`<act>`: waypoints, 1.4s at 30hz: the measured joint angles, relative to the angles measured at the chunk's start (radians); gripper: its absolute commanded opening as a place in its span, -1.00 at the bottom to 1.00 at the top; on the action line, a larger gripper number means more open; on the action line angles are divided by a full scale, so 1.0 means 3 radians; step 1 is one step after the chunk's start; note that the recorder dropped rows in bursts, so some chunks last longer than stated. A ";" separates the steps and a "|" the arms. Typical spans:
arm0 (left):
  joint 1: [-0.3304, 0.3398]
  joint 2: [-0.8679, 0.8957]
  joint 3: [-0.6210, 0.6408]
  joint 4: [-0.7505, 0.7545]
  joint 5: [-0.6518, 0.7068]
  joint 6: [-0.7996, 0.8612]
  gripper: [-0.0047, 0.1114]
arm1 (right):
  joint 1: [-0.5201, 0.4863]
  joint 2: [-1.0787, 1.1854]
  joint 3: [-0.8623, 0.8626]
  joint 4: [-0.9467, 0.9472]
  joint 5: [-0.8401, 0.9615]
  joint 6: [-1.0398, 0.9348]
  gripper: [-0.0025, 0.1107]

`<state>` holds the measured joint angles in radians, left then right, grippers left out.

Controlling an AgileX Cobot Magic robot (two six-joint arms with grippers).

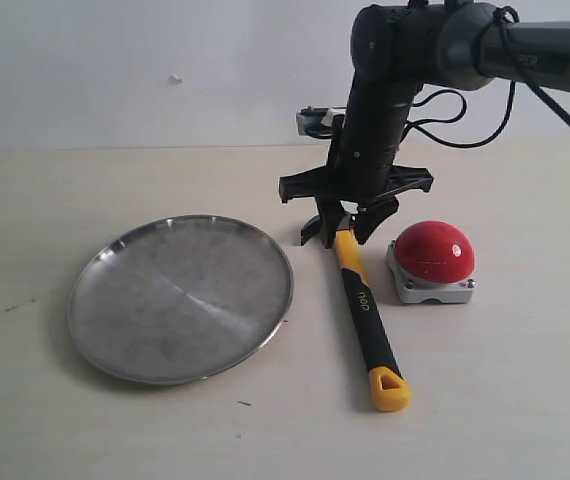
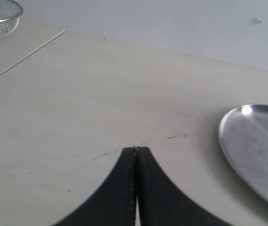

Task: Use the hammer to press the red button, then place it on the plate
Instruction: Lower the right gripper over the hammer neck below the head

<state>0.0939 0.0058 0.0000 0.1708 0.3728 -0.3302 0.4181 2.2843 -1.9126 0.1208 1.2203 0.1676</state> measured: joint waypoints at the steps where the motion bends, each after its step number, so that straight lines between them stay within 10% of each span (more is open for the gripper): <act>1: 0.0000 0.0000 0.0000 0.0000 0.0000 0.0000 -0.92 | 0.0000 0.0027 -0.0024 0.0000 0.0000 -0.0030 0.11; 42: 0.0000 0.0000 0.0000 0.0000 0.0000 0.0013 -0.92 | 0.0000 0.0585 -0.0334 -0.0223 -0.0299 -0.0210 0.07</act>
<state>0.0939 0.0058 0.0000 0.1708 0.3728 -0.3264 0.4181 2.4600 -2.0128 0.0540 1.1306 0.1046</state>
